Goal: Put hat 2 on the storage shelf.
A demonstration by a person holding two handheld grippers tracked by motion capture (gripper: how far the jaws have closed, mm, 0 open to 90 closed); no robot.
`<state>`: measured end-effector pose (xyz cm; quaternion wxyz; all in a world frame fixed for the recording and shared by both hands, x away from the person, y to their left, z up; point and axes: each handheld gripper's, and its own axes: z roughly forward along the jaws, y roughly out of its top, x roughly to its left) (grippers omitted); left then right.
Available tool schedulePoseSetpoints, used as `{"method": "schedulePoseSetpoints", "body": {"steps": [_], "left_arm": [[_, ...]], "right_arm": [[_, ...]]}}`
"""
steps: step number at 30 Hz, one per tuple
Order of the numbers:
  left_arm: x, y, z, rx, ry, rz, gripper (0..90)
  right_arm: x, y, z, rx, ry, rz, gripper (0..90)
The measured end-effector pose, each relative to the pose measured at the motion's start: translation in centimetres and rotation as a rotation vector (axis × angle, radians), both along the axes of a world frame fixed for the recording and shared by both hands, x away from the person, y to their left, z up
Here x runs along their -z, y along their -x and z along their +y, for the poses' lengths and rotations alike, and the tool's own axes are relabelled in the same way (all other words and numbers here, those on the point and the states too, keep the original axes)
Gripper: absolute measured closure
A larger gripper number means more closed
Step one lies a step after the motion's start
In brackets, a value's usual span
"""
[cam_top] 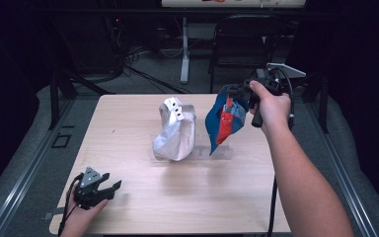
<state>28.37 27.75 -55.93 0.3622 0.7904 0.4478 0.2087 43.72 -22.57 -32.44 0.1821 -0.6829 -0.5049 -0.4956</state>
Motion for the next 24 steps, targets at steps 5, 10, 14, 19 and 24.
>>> {"method": "schedulePoseSetpoints", "body": {"steps": [5,10,14,19,24], "left_arm": [[0.0,0.0,0.0,-0.002,0.001,0.001,43.8],[0.0,0.0,0.0,-0.004,0.0,0.003,43.9],[0.1,0.0,0.0,-0.006,0.002,0.003,43.8],[0.1,0.0,0.0,-0.002,-0.001,0.002,43.9],[0.1,0.0,-0.1,-0.008,0.0,0.001,43.8]], "right_arm": [[0.9,0.1,0.5,-0.042,0.004,0.01,78.5],[1.9,0.2,1.0,-0.049,0.026,0.023,78.4],[2.5,0.4,0.9,-0.059,0.026,0.022,78.2],[2.6,0.7,0.6,-0.067,0.036,0.012,78.0],[2.6,1.1,0.4,-0.073,0.061,0.012,77.9]]}}
